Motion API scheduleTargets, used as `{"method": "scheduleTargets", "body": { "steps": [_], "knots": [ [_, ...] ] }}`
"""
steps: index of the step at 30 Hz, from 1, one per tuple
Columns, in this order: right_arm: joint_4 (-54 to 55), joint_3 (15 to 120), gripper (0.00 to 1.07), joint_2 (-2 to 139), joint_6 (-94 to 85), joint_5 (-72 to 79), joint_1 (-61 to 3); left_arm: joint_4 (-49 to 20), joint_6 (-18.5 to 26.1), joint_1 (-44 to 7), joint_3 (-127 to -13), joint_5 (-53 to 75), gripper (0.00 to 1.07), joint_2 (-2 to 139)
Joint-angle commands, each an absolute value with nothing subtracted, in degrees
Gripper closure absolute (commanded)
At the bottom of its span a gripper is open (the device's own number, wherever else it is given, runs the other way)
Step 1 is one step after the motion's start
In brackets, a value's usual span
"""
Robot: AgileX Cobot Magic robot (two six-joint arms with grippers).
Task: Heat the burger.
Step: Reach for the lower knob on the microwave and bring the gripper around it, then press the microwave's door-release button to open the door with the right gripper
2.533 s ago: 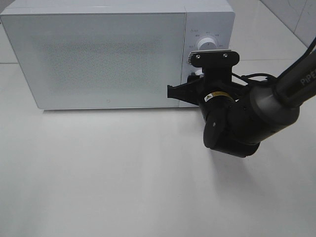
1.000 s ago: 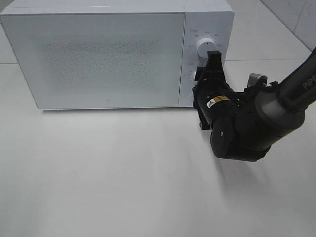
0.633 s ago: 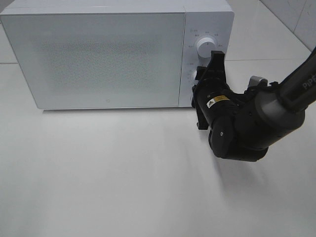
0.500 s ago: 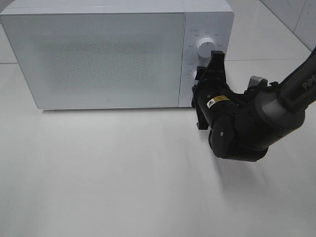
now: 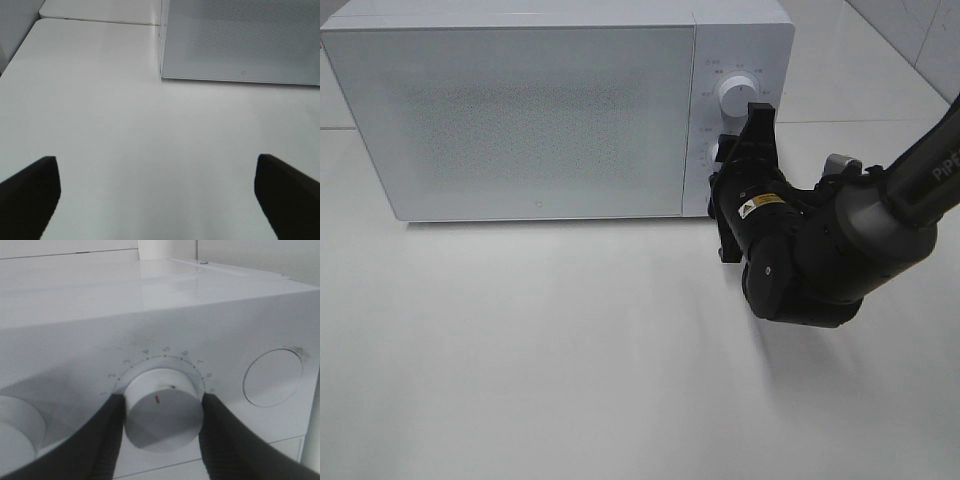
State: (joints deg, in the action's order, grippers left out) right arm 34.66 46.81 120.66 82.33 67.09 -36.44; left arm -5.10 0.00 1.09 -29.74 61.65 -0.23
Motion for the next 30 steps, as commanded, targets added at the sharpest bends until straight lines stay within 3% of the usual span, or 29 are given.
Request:
{"method": "scheduleTargets", "body": {
  "steps": [1,5,16,30],
  "knots": [
    [26.4,50.5,0.81,119.5,79.9,81.4,-36.8,-5.5,0.0,1.2,-29.6,61.0,0.09,-1.3],
    [33.4,50.5,0.65,119.5,77.3,81.1,-36.8,-5.5,0.0,1.2,-29.6,61.0,0.09,-1.3],
    [41.2,50.4,0.41,119.5,73.2,78.8,-36.8,-5.5,0.0,1.2,-29.6,61.0,0.09,-1.3],
    [31.6,44.2,0.36,115.3,68.9,70.6,-37.0,-5.5,0.0,1.2,-29.6,61.0,0.09,-1.3]
  ]
}}
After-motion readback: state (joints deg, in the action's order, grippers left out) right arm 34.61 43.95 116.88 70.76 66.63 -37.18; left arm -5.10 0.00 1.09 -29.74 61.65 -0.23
